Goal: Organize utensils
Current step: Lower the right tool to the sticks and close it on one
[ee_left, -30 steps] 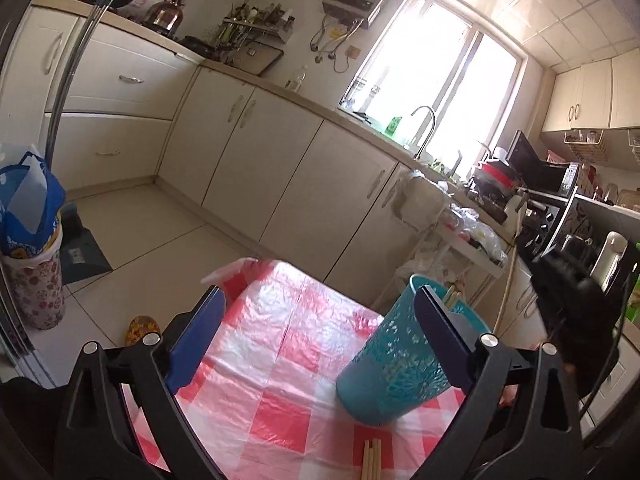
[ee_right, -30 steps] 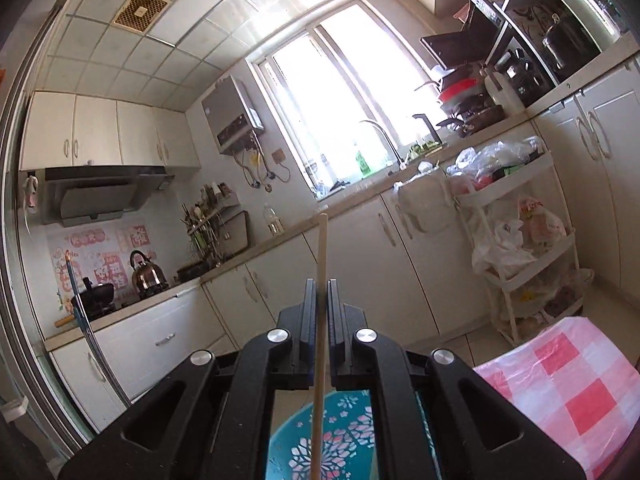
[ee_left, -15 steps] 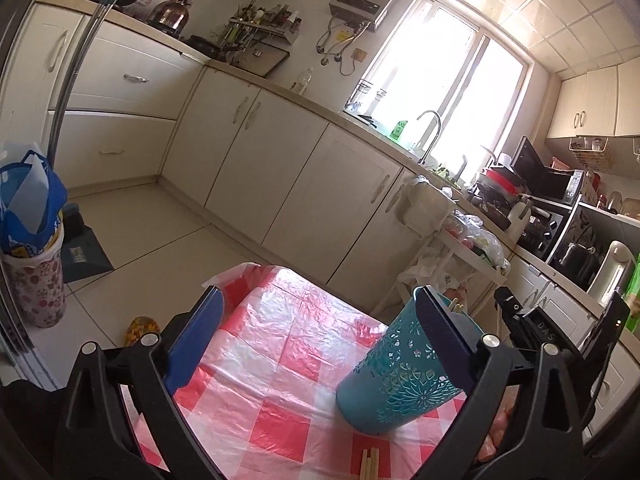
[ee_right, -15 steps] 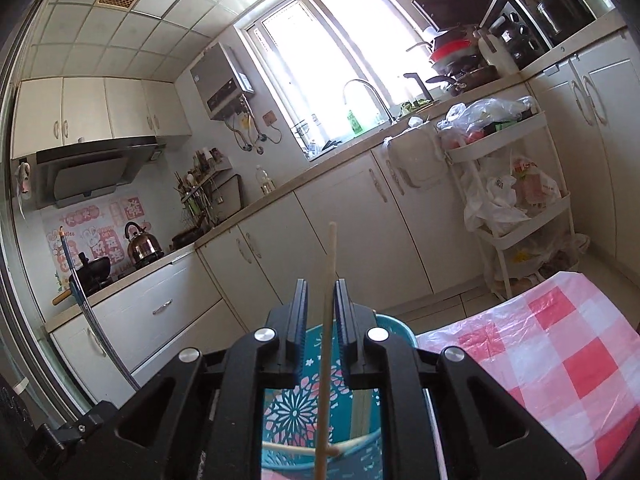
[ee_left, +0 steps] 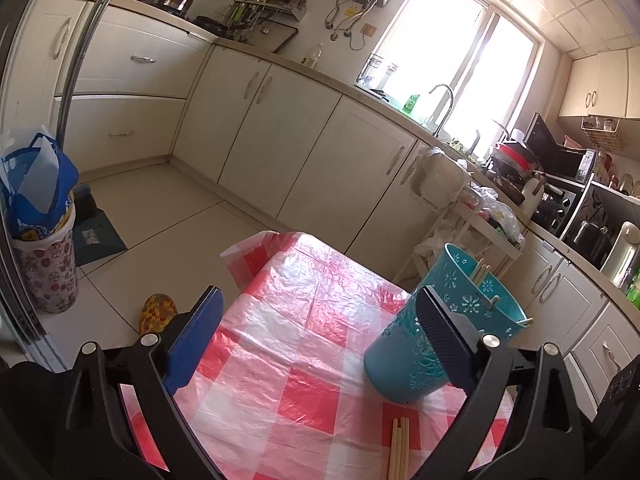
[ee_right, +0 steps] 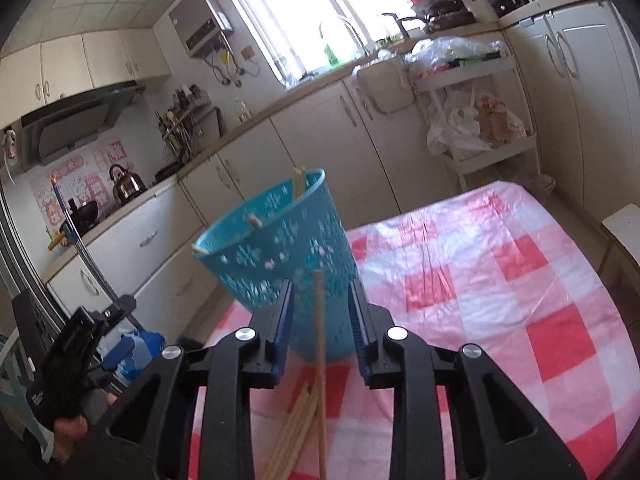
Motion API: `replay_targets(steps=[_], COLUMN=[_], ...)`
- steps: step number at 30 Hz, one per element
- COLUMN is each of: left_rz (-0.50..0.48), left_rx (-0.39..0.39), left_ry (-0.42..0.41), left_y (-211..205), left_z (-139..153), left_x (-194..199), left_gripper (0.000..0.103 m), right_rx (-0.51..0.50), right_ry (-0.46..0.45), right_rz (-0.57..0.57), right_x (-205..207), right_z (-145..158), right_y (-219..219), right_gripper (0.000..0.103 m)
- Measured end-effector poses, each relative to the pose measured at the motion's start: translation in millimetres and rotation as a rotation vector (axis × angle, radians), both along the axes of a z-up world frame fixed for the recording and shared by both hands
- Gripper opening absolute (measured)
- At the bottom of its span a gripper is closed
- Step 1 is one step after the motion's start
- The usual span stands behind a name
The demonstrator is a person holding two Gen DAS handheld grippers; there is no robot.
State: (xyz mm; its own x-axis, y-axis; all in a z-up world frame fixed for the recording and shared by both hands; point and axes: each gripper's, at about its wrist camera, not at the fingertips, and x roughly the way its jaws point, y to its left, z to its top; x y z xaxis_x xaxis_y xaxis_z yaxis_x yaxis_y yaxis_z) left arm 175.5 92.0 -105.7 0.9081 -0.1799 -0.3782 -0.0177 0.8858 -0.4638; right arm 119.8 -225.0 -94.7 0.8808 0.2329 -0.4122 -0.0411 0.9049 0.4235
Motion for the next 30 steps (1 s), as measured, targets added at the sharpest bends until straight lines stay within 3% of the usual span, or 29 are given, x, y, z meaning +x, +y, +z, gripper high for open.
replay_targets(steps=[3, 8, 10, 15, 19, 20, 21, 23, 25, 27, 30], left_rz=[0.003, 0.004, 0.003, 0.005, 0.004, 0.003, 0.003, 0.005, 0.007, 0.01, 0.013], left_rx=[0.013, 0.014, 0.019, 0.006, -0.002, -0.003, -0.004, -0.005, -0.004, -0.005, 0.0], left_ry=[0.011, 0.051, 0.059, 0.082, 0.086, 0.084, 0.083, 0.079, 0.079, 0.078, 0.066], left_y=[1.4, 3.2, 2.7, 2.8, 3.4, 3.8, 4.3, 5.5, 6.1, 6.2, 5.4], left_z=[-5.4, -17.2, -21.3, -29.1, -30.9, -31.1, -31.1, -30.0, -28.4, -24.8, -16.3], left_x=[0.1, 4.1, 5.9, 11.5, 12.9, 13.1, 13.3, 13.1, 12.9, 12.2, 10.6], left_gripper=[0.093, 0.093, 0.093, 0.093, 0.093, 0.093, 0.093, 0.093, 0.093, 0.093, 0.093], right_rx=[-0.025, -0.106, -0.091, -0.228, -0.344, -0.383, -0.435, -0.458, -0.436, -0.335, -0.134], right_ry=[0.113, 0.32, 0.347, 0.395, 0.477, 0.466, 0.463, 0.467, 0.461, 0.434, 0.26], right_rz=[0.033, 0.016, 0.003, 0.043, 0.063, 0.063, 0.072, 0.1, 0.097, 0.062, -0.001], right_x=[-0.1, 11.5, 15.8, 44.5, 68.4, 69.4, 69.2, 66.6, 57.5, 43.4, 16.5], right_z=[-14.8, -40.6, -46.0, -48.4, -62.3, -63.7, -64.0, -63.3, -61.0, -52.7, -19.3], right_y=[-0.3, -1.3, -5.5, 18.5, 34.5, 37.8, 42.3, 46.0, 39.0, 22.0, -6.2], right_gripper=[0.038, 0.038, 0.038, 0.037, 0.021, 0.018, 0.009, 0.005, 0.005, 0.005, 0.005])
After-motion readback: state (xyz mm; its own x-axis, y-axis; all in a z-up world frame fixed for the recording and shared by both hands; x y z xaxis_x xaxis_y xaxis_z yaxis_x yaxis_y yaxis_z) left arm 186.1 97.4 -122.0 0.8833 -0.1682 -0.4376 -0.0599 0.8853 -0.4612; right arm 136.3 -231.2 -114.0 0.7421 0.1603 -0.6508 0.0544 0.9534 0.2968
